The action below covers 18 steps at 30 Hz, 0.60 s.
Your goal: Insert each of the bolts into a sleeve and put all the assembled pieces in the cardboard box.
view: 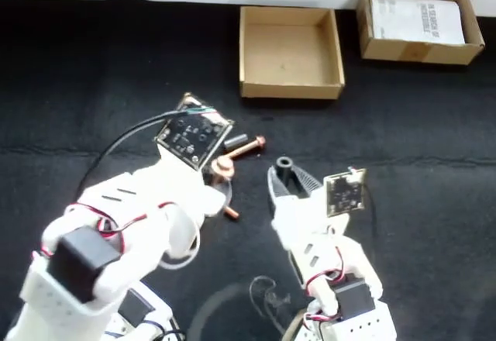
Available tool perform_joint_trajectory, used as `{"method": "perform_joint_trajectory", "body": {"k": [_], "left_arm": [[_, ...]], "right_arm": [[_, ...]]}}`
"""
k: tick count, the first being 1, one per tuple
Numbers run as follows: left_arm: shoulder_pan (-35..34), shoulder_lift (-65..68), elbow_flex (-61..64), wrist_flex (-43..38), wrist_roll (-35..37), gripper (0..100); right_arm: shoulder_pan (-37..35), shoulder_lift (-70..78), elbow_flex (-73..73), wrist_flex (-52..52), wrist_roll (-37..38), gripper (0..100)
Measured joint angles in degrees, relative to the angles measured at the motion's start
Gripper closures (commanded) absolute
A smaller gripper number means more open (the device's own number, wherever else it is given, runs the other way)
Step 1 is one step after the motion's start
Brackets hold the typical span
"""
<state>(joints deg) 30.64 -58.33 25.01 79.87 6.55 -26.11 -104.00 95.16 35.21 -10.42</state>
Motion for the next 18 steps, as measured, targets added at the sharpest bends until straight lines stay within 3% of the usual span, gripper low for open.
{"method": "perform_joint_trajectory", "body": {"k": [5, 11, 18], "left_arm": [[-6.5, -7.9, 22.0, -25.6, 0.0, 99], [-7.0, -13.1, 41.3, -54.9, 0.1, 99], [-7.0, -9.0, 45.8, -67.3, 0.1, 99]], "right_arm": [[-0.6, 0.0, 0.0, 0.3, 0.0, 99.2], [-0.8, 0.0, 0.0, 0.3, 0.0, 99.2], [-0.8, 0.0, 0.0, 0.3, 0.0, 99.2]]}}
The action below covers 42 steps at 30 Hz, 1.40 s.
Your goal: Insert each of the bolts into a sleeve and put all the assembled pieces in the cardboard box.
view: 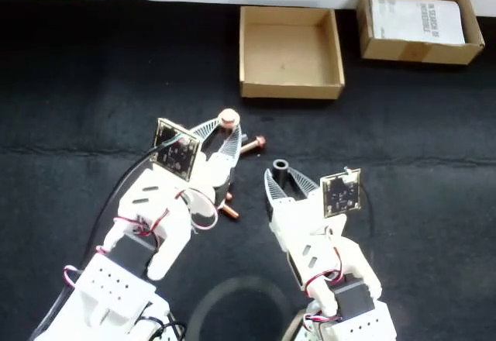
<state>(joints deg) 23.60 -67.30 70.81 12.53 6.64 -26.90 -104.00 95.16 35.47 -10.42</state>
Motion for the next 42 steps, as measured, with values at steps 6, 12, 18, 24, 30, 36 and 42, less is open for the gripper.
{"method": "perform_joint_trajectory", "body": {"k": [6, 12, 18, 24, 30, 36, 42], "left_arm": [[0.0, 9.0, -2.0, -3.5, 7.1, 99], [1.0, 18.0, -9.1, -3.7, 13.0, 99], [4.3, 21.6, -16.2, -1.8, 13.5, 99], [5.5, 21.9, -21.5, 5.3, 13.5, 99], [5.4, 21.9, -22.1, 5.5, 13.5, 99], [5.4, 21.9, -26.6, 5.6, 13.5, 99], [8.5, 22.0, -32.3, 13.8, 13.5, 99]], "right_arm": [[0.0, 0.0, 0.0, 0.0, 0.0, 99.2], [0.0, 0.0, 0.0, 0.0, 0.0, 99.2], [0.0, 0.0, 0.0, -3.9, 0.0, 99.2], [0.0, 0.0, 0.0, -9.1, 0.0, 99.2], [0.0, 0.0, 0.0, -9.3, 0.0, 99.2], [0.0, 0.0, 0.0, -9.3, 0.0, 99.2], [0.0, 0.0, 0.0, -9.3, 0.0, 99.2]]}}
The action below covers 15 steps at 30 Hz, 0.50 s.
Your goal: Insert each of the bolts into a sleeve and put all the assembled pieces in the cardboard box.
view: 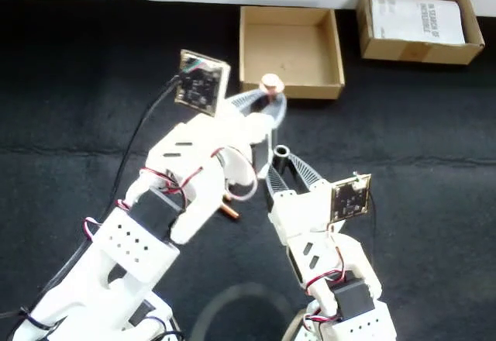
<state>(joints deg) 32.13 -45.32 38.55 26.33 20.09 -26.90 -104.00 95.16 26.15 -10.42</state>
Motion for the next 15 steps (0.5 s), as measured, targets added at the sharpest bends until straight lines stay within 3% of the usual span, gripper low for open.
{"method": "perform_joint_trajectory", "body": {"k": [4, 15], "left_arm": [[1.9, 0.1, -0.8, 4.3, 0.0, 99], [1.9, 0.1, 1.1, 3.9, -1.7, 99]], "right_arm": [[0.0, 0.0, 0.0, 0.0, 0.0, 99.2], [0.0, 0.0, 0.0, 0.0, 0.0, 99.2]]}}
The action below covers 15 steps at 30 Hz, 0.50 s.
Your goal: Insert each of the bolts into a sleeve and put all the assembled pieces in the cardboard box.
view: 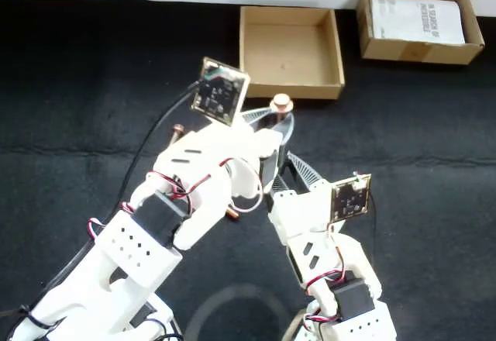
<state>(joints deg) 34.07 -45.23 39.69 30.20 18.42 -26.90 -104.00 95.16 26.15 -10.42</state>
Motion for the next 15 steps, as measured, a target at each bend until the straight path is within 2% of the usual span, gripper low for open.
{"method": "perform_joint_trajectory", "body": {"k": [7, 15], "left_arm": [[0.4, 0.1, 6.2, -9.3, -1.3, 99], [0.5, 3.7, 6.3, -10.4, -1.2, 99]], "right_arm": [[0.0, 0.0, 0.0, -0.1, 0.0, 99.2], [0.1, 0.0, 0.1, -0.1, 0.0, 99.2]]}}
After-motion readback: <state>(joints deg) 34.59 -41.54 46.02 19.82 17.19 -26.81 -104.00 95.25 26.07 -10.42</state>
